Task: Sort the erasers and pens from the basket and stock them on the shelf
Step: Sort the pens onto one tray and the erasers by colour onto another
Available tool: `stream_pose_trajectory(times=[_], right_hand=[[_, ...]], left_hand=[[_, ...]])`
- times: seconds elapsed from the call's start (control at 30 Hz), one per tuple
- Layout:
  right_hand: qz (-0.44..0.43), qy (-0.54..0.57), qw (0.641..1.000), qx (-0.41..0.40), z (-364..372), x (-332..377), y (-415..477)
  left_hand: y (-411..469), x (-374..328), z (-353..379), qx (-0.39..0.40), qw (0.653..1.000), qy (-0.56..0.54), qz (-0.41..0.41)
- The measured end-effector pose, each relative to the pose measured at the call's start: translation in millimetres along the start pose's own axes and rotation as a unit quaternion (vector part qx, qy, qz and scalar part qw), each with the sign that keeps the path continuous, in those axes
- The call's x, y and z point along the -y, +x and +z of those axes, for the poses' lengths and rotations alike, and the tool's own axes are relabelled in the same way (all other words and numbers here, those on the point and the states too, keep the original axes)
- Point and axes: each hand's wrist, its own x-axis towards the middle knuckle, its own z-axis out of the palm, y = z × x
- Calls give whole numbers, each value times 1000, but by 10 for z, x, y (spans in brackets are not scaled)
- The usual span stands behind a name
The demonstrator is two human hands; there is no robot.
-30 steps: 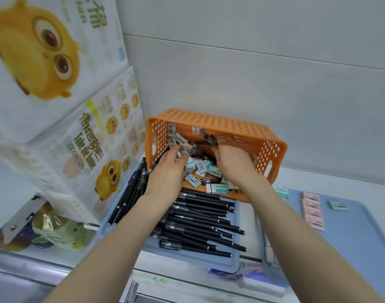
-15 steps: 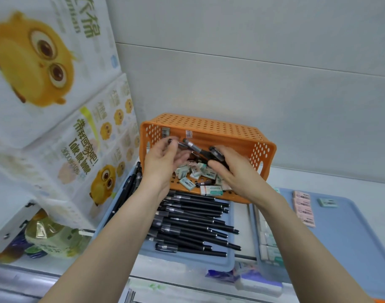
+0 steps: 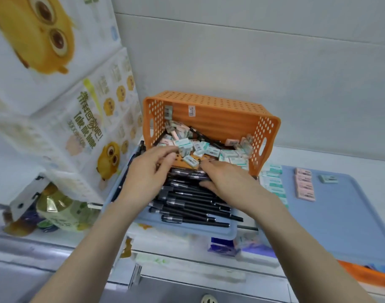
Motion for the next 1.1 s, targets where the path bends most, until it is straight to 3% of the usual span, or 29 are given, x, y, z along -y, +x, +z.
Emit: stream_pose_trajectory(times=[0.2,0.33,0.5,0.63,0.73,0.83,0.9,1.1], right_hand=[[42,68,995,-53,201,48,-11],[62,69,985,-143,322,-57,-169],[54,104,979,-169,385,-55,-156],[110,91,966,-218,210,-253,-87],[144,-4,986,-83,61,-507,81],[138,-27,987,76,18,-660,288],[123,-45,988,85,30,-720,382],[137,-14,989,55,-7,-788,442]], left_hand=[[-123,135,225,62,992,96,47],[-147,158,271,57,985,148,69],[-144,150,325,66,978,175,91],[-104,145,298,62,977,178,97],[-32,112,289,45,977,179,104],[139,64,297,26,975,188,116],[323,55,302,20,970,210,117],[765,20,393,100,941,317,59]])
